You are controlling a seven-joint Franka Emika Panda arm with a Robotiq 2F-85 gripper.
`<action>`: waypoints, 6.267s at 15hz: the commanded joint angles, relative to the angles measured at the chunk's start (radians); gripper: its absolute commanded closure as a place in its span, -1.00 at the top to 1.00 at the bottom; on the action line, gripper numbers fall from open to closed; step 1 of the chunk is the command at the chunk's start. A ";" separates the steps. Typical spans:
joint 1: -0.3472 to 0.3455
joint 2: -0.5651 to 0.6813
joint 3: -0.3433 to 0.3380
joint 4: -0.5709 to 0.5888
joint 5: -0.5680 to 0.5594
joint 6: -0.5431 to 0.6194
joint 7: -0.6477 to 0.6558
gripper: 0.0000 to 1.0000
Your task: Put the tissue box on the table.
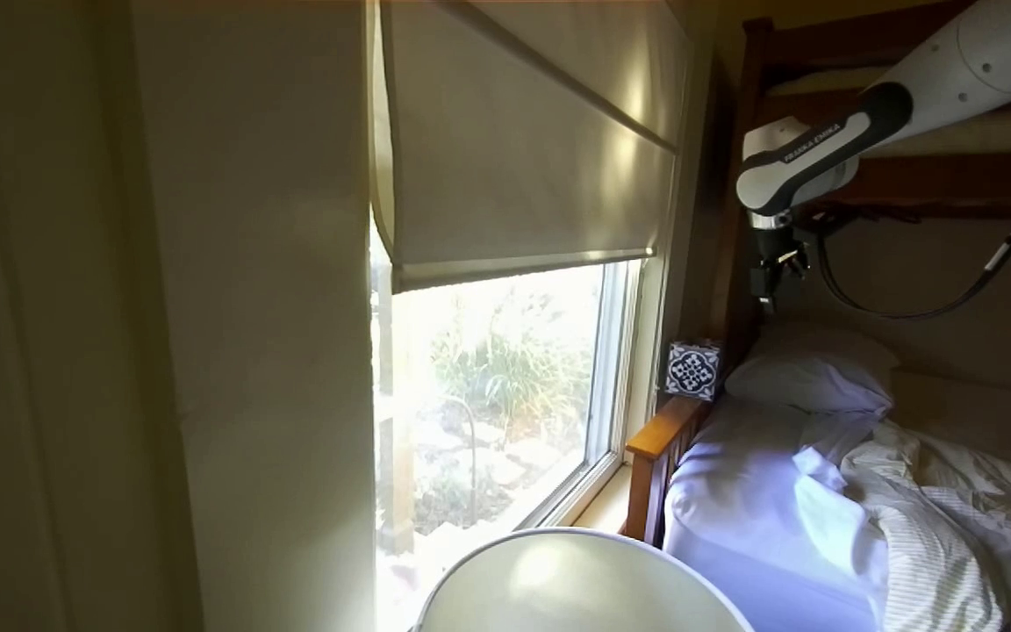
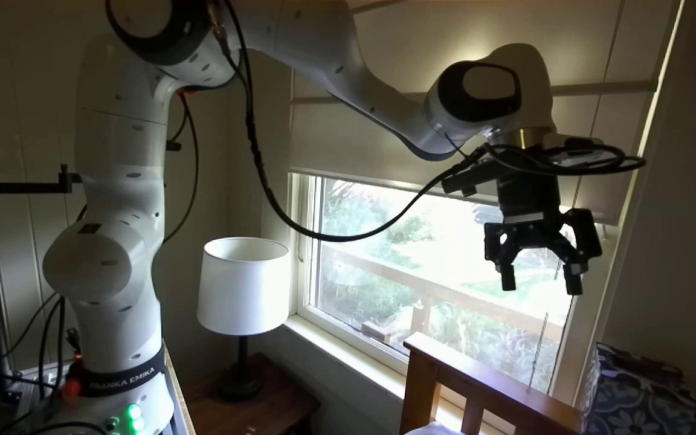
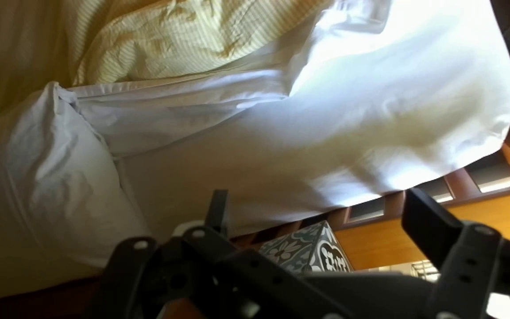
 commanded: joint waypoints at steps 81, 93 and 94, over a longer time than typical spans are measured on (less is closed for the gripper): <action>-0.045 -0.177 0.223 -0.474 0.719 0.323 -0.648 -0.97; 0.211 -0.317 0.260 -0.745 0.619 0.387 -0.547 -0.97; 0.232 -0.306 0.281 -0.721 0.584 0.378 -0.498 -0.97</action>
